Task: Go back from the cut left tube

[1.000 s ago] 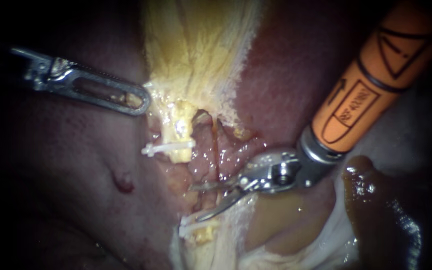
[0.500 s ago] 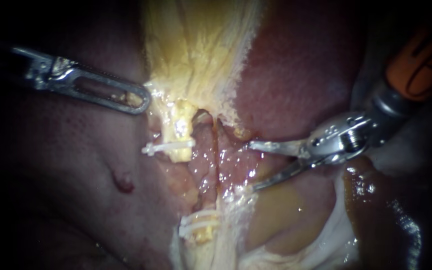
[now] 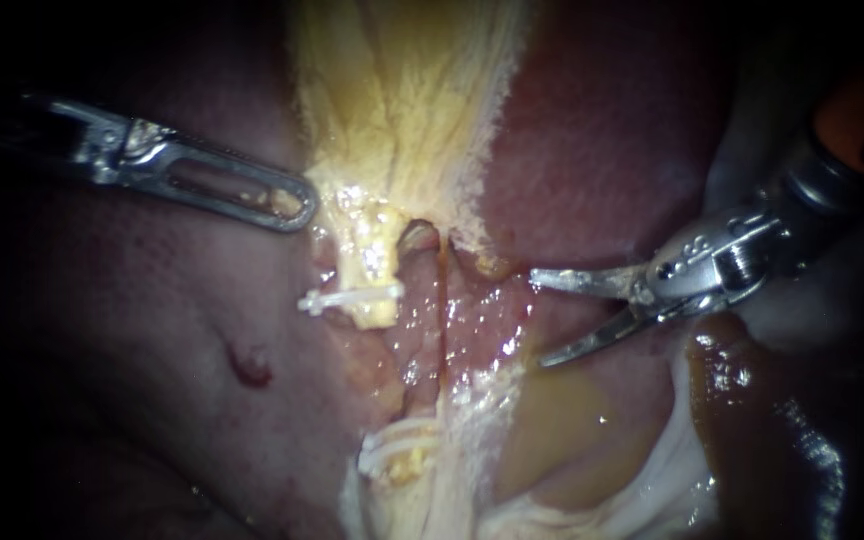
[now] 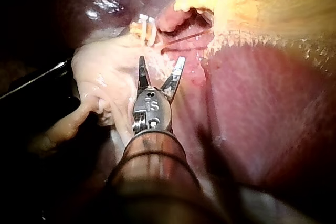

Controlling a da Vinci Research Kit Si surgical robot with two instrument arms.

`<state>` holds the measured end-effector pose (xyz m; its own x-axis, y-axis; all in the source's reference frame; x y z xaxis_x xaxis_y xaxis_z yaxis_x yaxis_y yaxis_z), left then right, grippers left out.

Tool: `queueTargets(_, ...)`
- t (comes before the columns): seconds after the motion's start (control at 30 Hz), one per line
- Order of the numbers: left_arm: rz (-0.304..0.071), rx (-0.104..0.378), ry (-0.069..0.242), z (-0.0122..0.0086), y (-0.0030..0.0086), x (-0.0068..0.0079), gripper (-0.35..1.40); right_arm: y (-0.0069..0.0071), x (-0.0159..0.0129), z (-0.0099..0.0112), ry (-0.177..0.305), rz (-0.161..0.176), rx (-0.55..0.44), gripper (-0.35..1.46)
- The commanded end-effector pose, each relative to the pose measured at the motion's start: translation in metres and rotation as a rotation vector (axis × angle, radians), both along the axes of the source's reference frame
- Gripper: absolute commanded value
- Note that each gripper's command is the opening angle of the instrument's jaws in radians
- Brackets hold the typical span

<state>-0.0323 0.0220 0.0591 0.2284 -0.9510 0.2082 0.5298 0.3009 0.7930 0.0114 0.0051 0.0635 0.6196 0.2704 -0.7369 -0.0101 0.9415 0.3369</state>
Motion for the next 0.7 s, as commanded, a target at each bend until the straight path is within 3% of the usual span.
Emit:
queueTargets(0.03,0.003,0.002,-0.001,0.0003,0.0000,-0.0003,-0.35,0.0000,0.0000,0.0001,0.000,-0.001,-0.002,1.45)
queueTargets(0.37,0.015,0.006,-0.009,0.0028,-0.0005,-0.0032,-0.35,0.0000,-0.0001,0.0002,0.000,-0.001,-0.002,1.45)
queueTargets(0.7,0.015,0.014,-0.007,0.0040,-0.0005,-0.0034,-0.35,0.0000,-0.0001,0.0001,0.001,-0.005,-0.007,1.45)
